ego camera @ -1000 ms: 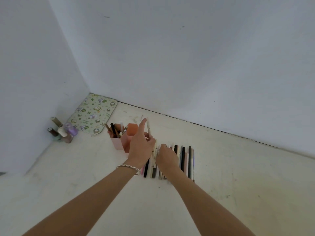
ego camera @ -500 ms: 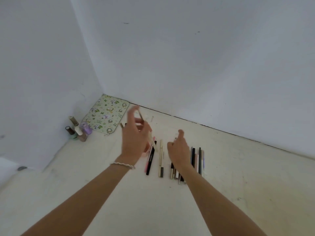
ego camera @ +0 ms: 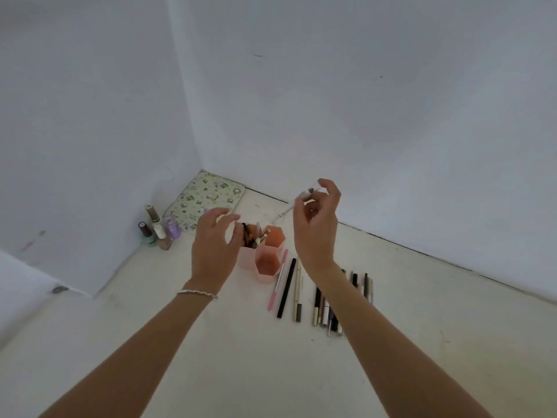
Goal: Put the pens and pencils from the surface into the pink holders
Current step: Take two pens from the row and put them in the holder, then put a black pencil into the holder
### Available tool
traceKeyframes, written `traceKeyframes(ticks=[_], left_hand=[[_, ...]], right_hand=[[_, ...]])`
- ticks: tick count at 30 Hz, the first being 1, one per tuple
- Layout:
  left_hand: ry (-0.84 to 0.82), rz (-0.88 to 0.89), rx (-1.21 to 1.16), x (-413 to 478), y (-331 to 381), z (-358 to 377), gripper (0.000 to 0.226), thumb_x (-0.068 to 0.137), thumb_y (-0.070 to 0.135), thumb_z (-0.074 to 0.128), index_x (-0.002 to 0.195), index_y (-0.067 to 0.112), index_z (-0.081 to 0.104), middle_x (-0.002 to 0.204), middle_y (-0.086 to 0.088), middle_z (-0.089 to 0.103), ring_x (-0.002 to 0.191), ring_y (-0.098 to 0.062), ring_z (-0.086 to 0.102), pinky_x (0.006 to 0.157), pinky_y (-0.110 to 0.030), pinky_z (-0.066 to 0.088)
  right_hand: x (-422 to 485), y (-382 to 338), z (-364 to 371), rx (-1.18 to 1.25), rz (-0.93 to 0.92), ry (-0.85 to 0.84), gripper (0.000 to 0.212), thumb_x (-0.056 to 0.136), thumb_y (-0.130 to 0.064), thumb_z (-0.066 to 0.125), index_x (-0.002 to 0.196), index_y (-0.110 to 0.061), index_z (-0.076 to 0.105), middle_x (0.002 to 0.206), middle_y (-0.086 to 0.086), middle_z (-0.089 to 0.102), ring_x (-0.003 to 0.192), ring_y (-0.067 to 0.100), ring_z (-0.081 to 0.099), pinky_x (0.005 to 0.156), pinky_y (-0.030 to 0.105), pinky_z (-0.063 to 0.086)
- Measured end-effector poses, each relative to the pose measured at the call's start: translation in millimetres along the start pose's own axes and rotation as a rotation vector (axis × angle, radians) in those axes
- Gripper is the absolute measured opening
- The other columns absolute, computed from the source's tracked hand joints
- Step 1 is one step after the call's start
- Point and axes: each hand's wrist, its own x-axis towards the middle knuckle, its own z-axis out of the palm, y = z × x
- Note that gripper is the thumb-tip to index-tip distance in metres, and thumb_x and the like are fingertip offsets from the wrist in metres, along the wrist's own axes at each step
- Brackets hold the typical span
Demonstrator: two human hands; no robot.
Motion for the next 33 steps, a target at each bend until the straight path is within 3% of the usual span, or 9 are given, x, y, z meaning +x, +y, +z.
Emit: traceKeyframes(ticks=[3,6,9,12,17,20,24,28,33], left_hand=[[0.109,-0.079,-0.071,1.9,-2.4,-14.3,0.025,0.095,0.006,0.05,0.114,0.009,0.066,0.118,-0.005,0.063,0.116,-0.02,0.053,0.096,-0.021,0.038],[0.142,-0.147,-0.16,1.9,-3.2,-28.3,0.027,0.094,0.003,0.045,0.109,0.012,0.065,0.111,0.0,0.066,0.106,-0.01,0.054,0.088,-0.029,0.049],[0.101,-0.217,-0.201,-9.2,-0.1,-32.9,0.025,0.09,0.0,0.044,0.089,0.017,0.062,0.087,0.008,0.064,0.082,-0.012,0.061,0.07,-0.031,0.051],[-0.019,-0.295,-0.139,-31.6,2.6,-23.2,0.03,0.083,-0.002,0.044,0.071,0.022,0.057,0.072,0.011,0.058,0.07,-0.012,0.057,0.064,-0.031,0.044],[-0.54,-0.334,0.192,-74.2,16.2,25.4,0.02,0.092,0.019,0.047,0.088,0.013,0.066,0.094,-0.002,0.068,0.091,-0.022,0.064,0.078,-0.03,0.048],[-0.696,-0.316,0.266,-89.0,32.2,55.3,0.024,0.098,0.029,0.045,0.105,0.013,0.062,0.107,-0.004,0.065,0.101,-0.023,0.063,0.084,-0.03,0.048],[-0.758,-0.287,0.39,-97.4,48.3,81.9,0.026,0.103,0.027,0.043,0.121,0.011,0.053,0.12,-0.005,0.06,0.11,-0.023,0.061,0.086,-0.029,0.047],[-0.782,-0.321,0.438,-98.7,56.7,93.8,0.022,0.103,0.021,0.043,0.12,0.01,0.054,0.121,-0.006,0.06,0.111,-0.023,0.061,0.087,-0.029,0.048],[-0.811,-0.451,0.406,-92.6,67.9,99.8,0.022,0.099,0.021,0.052,0.118,0.009,0.056,0.122,-0.007,0.061,0.116,-0.027,0.06,0.089,-0.033,0.049]], right_hand=[[-8.4,-2.2,21.6,-0.156,-0.069,-0.137,0.034,0.097,-0.024,0.052,0.123,-0.037,0.034,0.093,-0.016,0.058,0.069,0.009,0.056,0.064,0.022,0.049],[-18.8,9.0,34.2,-0.369,-0.154,-0.271,0.03,0.097,-0.02,0.052,0.12,-0.032,0.037,0.098,-0.01,0.06,0.074,0.009,0.054,0.068,0.03,0.051],[-28.3,24.1,37.0,-0.487,-0.207,-0.371,0.02,0.097,-0.018,0.053,0.117,-0.019,0.053,0.102,0.002,0.065,0.088,0.02,0.058,0.077,0.039,0.052],[-30.2,31.9,29.7,-0.481,-0.25,-0.299,0.018,0.094,-0.015,0.054,0.104,-0.008,0.067,0.108,0.007,0.062,0.099,0.022,0.056,0.087,0.037,0.049],[-12.9,34.8,-6.1,-0.305,-0.03,-0.06,0.028,0.09,-0.005,0.048,0.114,-0.014,0.06,0.111,-0.003,0.058,0.094,0.013,0.056,0.081,0.024,0.048],[-5.9,40.8,-34.4,-0.292,0.066,-0.028,0.032,0.089,-0.001,0.047,0.113,-0.015,0.06,0.108,-0.006,0.059,0.084,0.006,0.055,0.075,0.013,0.041],[-7.6,57.0,-71.9,-0.35,0.157,-0.031,0.034,0.087,0.002,0.046,0.111,-0.018,0.061,0.101,-0.007,0.062,0.079,0.004,0.054,0.07,0.01,0.04],[-14.9,70.9,-91.3,-0.339,0.287,-0.085,0.032,0.089,0.0,0.047,0.11,-0.02,0.06,0.096,-0.007,0.062,0.074,0.008,0.055,0.069,0.024,0.048],[-24.3,84.0,-89.7,-0.356,0.34,-0.163,0.033,0.09,-0.002,0.047,0.113,-0.023,0.058,0.096,-0.01,0.06,0.071,0.003,0.055,0.063,0.015,0.044]])
